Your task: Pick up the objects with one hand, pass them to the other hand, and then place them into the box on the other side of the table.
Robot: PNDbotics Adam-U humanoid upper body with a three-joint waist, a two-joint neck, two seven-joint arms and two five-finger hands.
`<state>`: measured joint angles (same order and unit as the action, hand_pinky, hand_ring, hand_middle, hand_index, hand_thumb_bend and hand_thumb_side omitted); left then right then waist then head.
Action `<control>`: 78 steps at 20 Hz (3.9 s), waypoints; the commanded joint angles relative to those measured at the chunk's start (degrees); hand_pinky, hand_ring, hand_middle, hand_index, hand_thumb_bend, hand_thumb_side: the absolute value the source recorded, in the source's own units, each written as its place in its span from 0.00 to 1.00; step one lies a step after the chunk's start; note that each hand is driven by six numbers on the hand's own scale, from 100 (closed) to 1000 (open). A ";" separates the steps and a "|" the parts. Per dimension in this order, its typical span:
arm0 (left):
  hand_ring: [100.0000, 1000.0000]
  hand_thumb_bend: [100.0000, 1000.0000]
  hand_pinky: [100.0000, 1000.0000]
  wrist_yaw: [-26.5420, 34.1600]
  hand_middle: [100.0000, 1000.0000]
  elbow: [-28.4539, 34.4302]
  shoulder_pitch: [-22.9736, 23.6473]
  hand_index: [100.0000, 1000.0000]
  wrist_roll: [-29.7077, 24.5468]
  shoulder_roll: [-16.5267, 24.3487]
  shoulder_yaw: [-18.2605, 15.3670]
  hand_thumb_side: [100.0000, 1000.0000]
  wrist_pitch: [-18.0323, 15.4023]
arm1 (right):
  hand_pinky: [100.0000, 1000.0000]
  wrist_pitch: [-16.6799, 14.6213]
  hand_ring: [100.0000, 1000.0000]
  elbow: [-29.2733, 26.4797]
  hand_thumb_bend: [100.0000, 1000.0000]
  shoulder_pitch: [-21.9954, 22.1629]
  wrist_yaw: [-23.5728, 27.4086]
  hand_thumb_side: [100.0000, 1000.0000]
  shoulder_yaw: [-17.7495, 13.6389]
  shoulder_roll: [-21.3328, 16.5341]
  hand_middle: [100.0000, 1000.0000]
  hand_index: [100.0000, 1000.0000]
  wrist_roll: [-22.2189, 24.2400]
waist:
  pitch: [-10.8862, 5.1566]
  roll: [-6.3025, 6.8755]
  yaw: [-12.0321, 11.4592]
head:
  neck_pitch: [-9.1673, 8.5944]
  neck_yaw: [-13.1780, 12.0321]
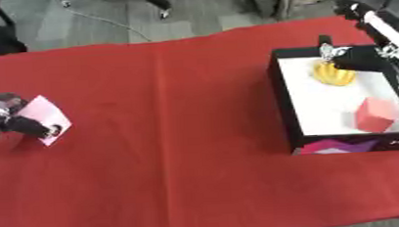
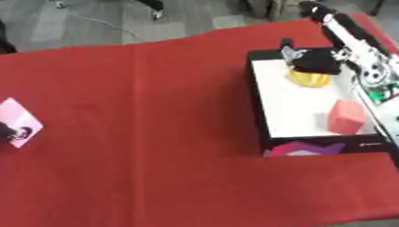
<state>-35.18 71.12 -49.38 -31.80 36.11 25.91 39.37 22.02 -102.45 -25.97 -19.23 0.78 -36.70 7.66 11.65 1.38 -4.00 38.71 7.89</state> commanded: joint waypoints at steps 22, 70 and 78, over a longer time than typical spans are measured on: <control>0.51 0.00 0.63 5.89 0.48 22.14 7.04 0.62 31.19 -3.10 0.44 0.35 -18.82 | 1.00 -11.20 1.00 -12.14 0.00 -18.16 0.36 0.07 13.62 8.23 0.96 1.00 21.27 | -1.36 -1.11 -0.69 | -0.79 3.02; 0.46 0.00 0.59 -7.68 0.47 30.16 9.48 0.59 35.54 -7.23 4.96 0.26 -25.97 | 1.00 -16.63 1.00 -1.20 0.00 -24.92 -17.23 0.00 21.99 21.17 0.99 1.00 36.06 | -1.19 -1.65 -0.99 | 0.71 5.56; 0.45 0.00 0.57 -6.40 0.46 31.58 9.41 0.59 38.48 -6.93 5.44 0.25 -26.93 | 1.00 -17.65 1.00 -0.43 0.00 -24.85 -19.53 0.00 22.00 21.25 0.98 1.00 36.06 | -1.22 -1.63 -0.95 | 0.47 5.76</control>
<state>-41.89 100.62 -39.10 5.91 28.09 31.61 12.81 4.56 -103.06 -50.11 -37.98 23.28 -14.87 43.70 11.65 -0.43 -4.99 39.22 13.53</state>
